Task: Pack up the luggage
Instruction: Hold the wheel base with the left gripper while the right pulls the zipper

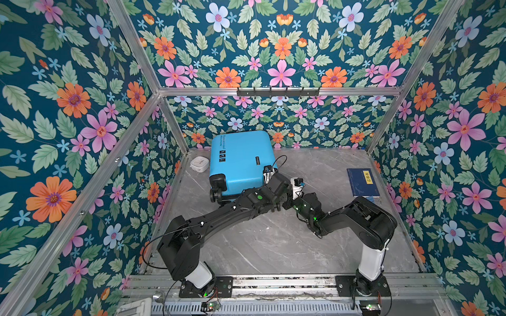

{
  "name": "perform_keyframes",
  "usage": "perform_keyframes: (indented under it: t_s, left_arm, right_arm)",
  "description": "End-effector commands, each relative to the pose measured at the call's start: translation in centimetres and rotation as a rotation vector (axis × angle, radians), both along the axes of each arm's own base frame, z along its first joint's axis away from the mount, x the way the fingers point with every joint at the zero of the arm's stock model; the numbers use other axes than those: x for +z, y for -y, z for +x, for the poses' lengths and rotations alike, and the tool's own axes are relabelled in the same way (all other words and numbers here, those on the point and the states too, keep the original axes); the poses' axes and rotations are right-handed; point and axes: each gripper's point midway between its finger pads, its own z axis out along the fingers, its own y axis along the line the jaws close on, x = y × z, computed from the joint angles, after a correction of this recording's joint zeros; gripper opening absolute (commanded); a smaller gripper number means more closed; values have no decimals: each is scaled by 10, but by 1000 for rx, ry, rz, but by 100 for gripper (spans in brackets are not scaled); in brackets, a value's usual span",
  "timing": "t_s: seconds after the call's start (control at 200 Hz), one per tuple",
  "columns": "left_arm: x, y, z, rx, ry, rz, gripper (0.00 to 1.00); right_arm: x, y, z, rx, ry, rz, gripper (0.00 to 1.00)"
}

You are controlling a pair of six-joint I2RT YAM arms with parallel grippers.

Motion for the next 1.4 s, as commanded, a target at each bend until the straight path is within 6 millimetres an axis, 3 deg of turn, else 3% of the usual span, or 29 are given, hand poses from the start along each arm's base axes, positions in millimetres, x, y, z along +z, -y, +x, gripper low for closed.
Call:
perform_keyframes:
  t_s: [0.0,1.085,1.395]
  left_arm:
    - [0,5,-5,-75,-3,26,0]
    - [8,4,-71,-341,-175,-2,0]
    - [10,13,-89,-422,-197,-8,0]
  right_arm:
    - [9,-3,0,15,28,10,0]
    - [31,27,26,-71,44,-7,0]
    - [32,36,31,-90,39,-9,0]
